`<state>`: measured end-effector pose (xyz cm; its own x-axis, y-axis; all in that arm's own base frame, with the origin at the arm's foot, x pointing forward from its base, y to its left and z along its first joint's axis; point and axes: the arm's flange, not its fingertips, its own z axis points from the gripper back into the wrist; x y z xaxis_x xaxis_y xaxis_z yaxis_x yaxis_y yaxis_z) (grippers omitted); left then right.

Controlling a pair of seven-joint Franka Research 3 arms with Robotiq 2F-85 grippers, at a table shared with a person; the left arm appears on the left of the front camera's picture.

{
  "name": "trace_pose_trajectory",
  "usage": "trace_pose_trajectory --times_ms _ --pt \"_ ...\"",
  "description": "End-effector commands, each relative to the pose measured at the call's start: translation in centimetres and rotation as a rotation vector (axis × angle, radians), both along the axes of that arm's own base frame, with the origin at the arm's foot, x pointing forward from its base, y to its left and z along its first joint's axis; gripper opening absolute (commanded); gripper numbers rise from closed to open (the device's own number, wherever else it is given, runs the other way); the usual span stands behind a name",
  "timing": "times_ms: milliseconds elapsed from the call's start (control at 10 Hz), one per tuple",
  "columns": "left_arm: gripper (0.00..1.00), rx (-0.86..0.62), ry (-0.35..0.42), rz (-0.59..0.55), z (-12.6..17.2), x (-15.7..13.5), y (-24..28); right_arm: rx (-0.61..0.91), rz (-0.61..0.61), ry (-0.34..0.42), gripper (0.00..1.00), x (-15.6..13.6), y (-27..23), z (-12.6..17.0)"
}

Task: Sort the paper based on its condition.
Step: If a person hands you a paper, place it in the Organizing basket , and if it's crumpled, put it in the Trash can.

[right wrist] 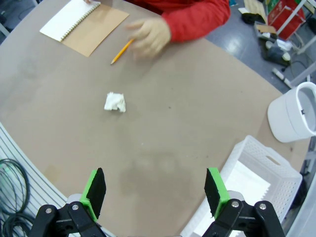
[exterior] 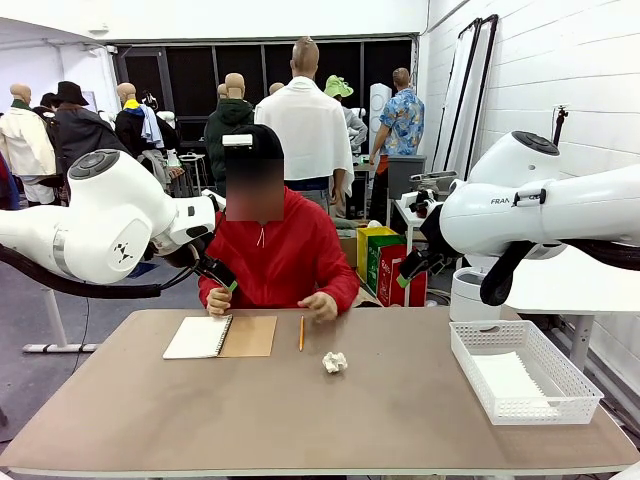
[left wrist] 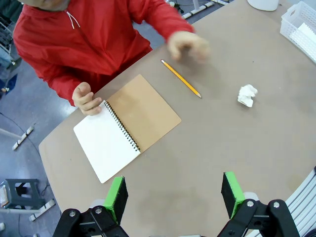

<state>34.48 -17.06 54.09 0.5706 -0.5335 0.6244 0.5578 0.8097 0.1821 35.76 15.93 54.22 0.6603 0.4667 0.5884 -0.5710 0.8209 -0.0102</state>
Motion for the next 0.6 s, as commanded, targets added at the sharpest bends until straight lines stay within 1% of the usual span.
trace_pose_trajectory --times_ms 0,200,300,500 --pt "1.00 -0.004 0.003 -0.001 -0.1 0.0 0.1 0.000 -0.001 0.001 1.00 0.0 0.0 -0.1" --pt "1.00 -0.004 0.003 -0.001 -0.1 0.0 0.1 0.000 0.000 0.000 1.00 0.0 0.0 0.0" --pt "1.00 -0.004 0.003 -0.001 -0.1 0.0 0.1 -0.034 0.031 0.000 1.00 0.0 1.1 -0.2" --pt "1.00 -0.004 0.003 -0.001 -0.1 0.0 0.1 -0.124 0.090 0.013 1.00 1.2 4.0 -1.2"
